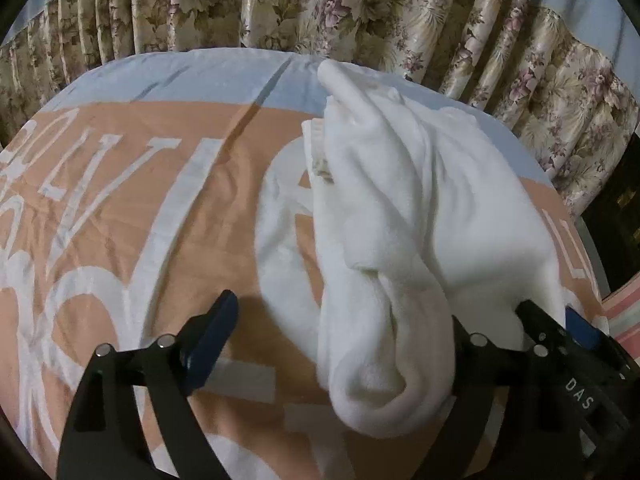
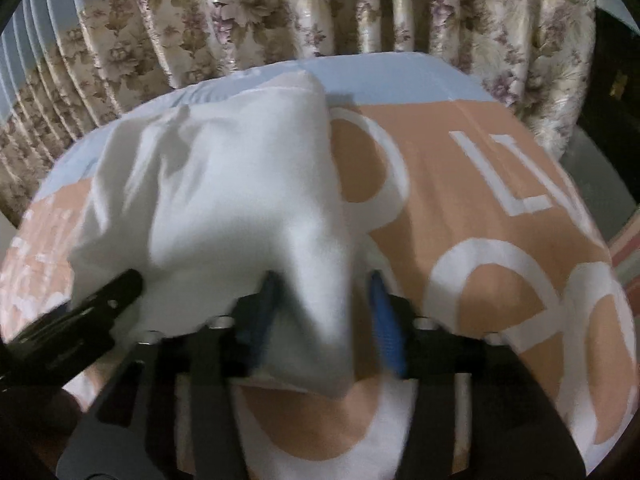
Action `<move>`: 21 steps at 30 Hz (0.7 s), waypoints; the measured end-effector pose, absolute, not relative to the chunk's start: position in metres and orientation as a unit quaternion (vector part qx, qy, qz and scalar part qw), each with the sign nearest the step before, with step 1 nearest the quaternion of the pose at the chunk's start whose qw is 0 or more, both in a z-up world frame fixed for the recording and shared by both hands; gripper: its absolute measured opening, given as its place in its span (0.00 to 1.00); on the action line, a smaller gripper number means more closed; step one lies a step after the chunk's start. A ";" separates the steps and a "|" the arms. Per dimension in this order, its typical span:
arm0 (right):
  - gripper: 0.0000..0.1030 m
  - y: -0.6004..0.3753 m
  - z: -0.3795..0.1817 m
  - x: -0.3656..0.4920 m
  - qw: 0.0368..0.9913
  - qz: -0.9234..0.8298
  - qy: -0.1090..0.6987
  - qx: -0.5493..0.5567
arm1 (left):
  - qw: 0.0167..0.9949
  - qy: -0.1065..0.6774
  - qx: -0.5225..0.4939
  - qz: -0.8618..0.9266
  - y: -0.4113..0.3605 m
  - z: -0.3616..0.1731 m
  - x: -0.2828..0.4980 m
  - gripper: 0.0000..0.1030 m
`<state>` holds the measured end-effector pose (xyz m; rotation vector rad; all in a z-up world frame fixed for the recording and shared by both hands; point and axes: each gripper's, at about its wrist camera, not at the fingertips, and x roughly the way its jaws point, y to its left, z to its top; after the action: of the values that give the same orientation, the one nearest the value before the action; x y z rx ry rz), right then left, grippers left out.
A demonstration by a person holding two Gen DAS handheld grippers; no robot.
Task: Fold small clothes
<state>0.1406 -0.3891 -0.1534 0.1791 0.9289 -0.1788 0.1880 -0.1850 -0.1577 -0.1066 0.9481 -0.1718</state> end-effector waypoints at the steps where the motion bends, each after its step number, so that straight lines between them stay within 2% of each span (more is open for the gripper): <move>1: 0.80 -0.391 -0.154 0.138 0.886 -0.092 0.446 0.085 | 0.885 0.456 -0.053 -0.081 -0.183 -0.158 0.187 0.88; 3: 0.87 -0.398 -0.157 0.132 0.884 -0.100 0.448 0.091 | 0.884 0.457 -0.060 -0.081 -0.176 -0.158 0.184 0.91; 6: 0.89 -0.402 -0.159 0.126 0.882 -0.102 0.450 0.094 | 0.884 0.455 -0.066 -0.084 -0.165 -0.156 0.179 0.94; 21: 0.90 -0.387 -0.129 0.095 0.887 -0.103 0.440 0.097 | 0.882 0.444 -0.097 -0.127 -0.117 -0.136 0.143 0.95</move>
<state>0.0952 -0.3866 -0.1292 0.2027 0.9155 -0.2144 0.1426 -0.1175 -0.1358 -0.2022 0.9242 -0.2638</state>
